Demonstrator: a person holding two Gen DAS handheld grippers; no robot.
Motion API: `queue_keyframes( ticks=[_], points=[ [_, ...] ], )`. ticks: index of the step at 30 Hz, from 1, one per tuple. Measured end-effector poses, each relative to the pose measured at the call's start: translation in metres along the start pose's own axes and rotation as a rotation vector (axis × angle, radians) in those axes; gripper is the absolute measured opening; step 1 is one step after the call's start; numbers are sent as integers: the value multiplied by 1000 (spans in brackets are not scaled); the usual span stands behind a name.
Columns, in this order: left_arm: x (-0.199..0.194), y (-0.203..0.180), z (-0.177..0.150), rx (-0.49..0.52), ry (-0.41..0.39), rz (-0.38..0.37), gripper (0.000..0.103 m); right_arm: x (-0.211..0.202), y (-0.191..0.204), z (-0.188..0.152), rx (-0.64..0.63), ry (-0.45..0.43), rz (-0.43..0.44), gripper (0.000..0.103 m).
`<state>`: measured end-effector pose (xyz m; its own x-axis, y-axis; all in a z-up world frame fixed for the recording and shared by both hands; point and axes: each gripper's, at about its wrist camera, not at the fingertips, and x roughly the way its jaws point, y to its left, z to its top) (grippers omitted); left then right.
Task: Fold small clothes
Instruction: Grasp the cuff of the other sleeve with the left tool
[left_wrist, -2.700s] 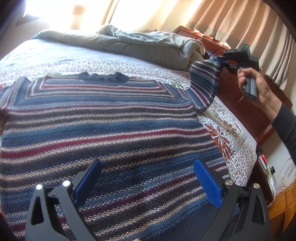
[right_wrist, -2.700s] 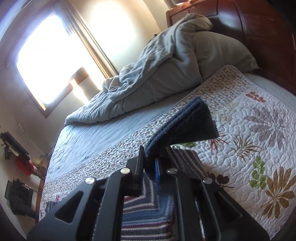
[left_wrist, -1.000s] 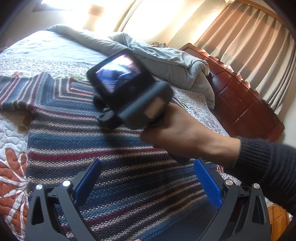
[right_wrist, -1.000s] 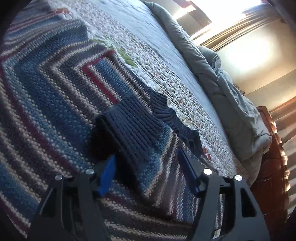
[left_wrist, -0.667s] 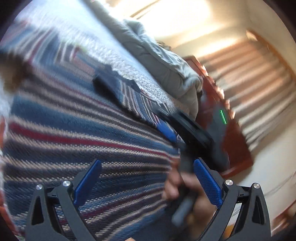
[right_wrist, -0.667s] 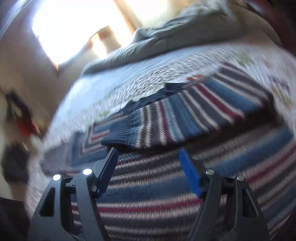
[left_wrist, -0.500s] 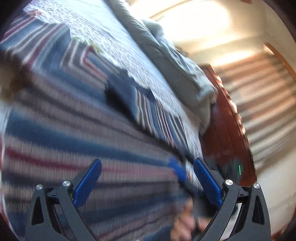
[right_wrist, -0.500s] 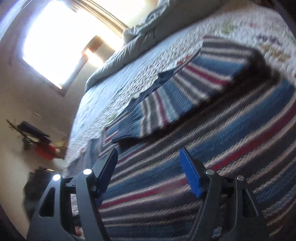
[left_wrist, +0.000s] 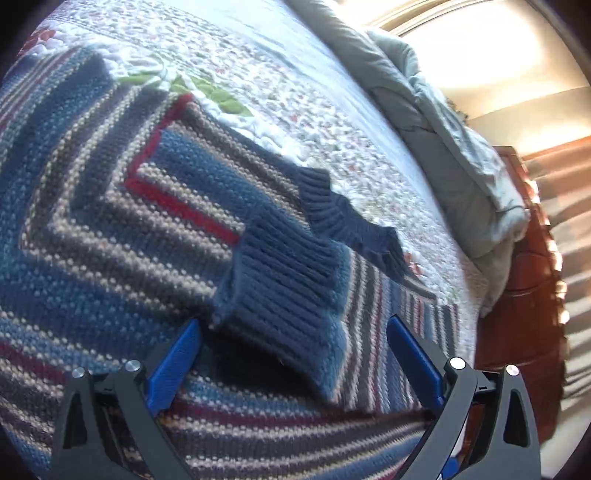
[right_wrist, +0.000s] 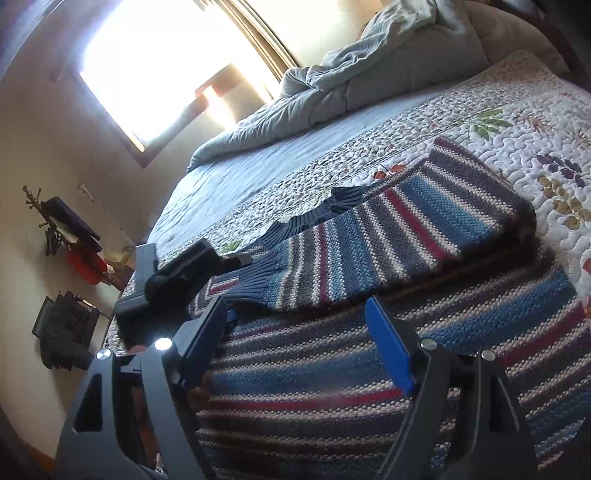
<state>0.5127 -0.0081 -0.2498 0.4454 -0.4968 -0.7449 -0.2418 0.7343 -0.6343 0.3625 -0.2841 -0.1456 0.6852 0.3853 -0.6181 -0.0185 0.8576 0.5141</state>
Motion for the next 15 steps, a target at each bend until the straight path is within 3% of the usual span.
queue_keyframes(
  ticks=[3, 5, 7, 9, 11, 12, 15],
  points=[
    [1, -12, 1, 72, -25, 73, 99, 2, 0, -2, 23, 19, 33, 77],
    [2, -25, 1, 137, -40, 136, 92, 1, 4, -3, 6, 24, 42, 77],
    [5, -32, 0, 172, -34, 221, 67, -4, 8, -3, -10, 13, 45, 77],
    [10, -32, 2, 173, -22, 281, 48, -8, 10, -3, -20, -8, 34, 78],
    [10, -29, 5, 165, -20, 293, 37, -7, 9, -3, -22, -7, 27, 78],
    [9, -26, 7, 159, -24, 287, 25, -7, 10, -4, -21, -3, 29, 78],
    [1, -14, 12, 131, -32, 239, 15, -5, 11, -5, -20, 4, 33, 78]
  ],
)
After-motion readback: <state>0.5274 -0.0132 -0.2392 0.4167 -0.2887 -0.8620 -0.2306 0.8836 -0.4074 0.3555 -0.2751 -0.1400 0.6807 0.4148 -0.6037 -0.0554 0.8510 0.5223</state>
